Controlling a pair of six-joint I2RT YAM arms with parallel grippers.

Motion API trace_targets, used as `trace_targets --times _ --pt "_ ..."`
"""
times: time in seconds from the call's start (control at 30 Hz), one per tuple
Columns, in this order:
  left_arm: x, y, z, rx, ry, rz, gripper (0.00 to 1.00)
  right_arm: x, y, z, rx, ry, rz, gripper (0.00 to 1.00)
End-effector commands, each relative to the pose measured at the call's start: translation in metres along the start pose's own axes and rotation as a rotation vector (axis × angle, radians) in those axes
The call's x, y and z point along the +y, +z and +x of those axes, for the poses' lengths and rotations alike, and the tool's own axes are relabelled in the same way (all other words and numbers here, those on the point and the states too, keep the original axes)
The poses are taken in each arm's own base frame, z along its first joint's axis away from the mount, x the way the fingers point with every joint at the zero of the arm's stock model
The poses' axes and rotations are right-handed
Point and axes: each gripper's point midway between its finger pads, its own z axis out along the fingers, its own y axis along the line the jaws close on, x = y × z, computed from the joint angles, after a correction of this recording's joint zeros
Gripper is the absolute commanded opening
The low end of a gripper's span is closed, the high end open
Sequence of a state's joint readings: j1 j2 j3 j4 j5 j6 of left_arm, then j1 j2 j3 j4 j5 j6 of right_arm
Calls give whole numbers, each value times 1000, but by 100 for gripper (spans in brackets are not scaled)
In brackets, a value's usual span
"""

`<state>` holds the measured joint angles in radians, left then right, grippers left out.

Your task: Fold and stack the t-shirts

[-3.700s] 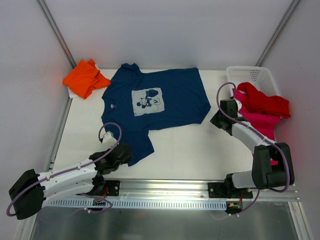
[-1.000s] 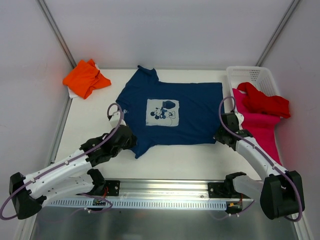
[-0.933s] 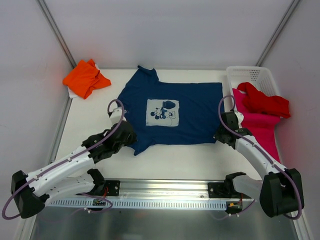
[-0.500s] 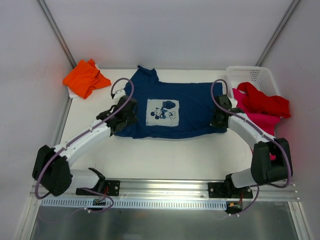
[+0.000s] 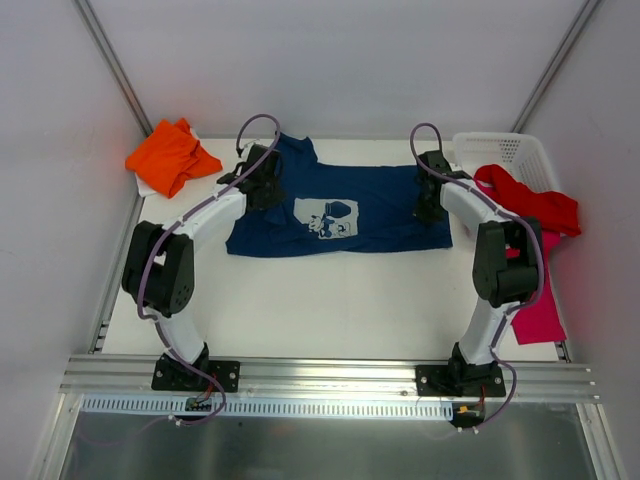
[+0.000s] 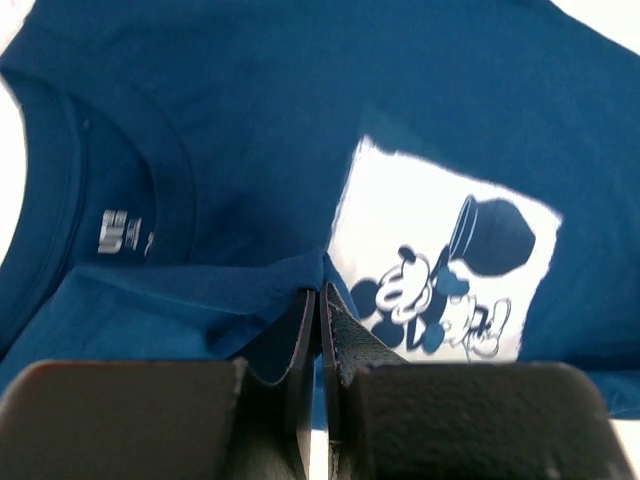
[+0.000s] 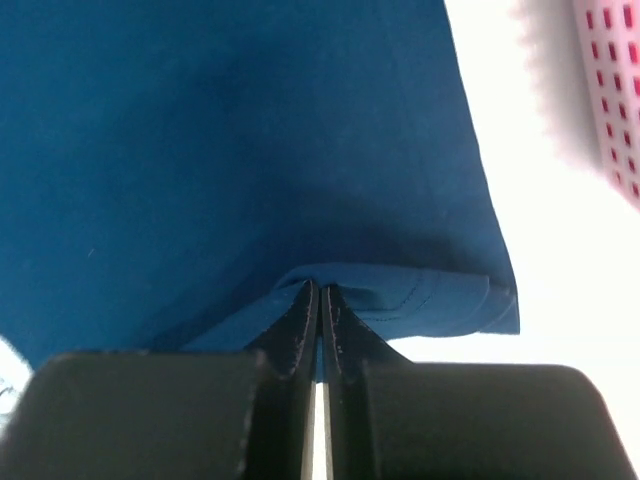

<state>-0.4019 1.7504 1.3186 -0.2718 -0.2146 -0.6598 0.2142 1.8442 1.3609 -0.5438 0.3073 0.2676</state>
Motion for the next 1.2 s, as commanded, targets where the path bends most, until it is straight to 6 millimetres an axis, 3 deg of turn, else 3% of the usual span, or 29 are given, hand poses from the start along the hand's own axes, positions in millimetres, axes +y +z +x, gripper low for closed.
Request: trace_targets --times 0.0,0.43,0.83,1.17 --pt "-11 11 -18 -8 8 42 0 -4 6 -9 24 -18 19 0" --pt "1 57 -23 21 4 -6 0 0 40 -20 64 8 26 0" --pt "4 73 -48 -23 -19 -24 0 2 55 -31 66 33 29 0" --pt "23 89 -58 -35 -80 -62 0 2 60 -34 74 52 22 1"
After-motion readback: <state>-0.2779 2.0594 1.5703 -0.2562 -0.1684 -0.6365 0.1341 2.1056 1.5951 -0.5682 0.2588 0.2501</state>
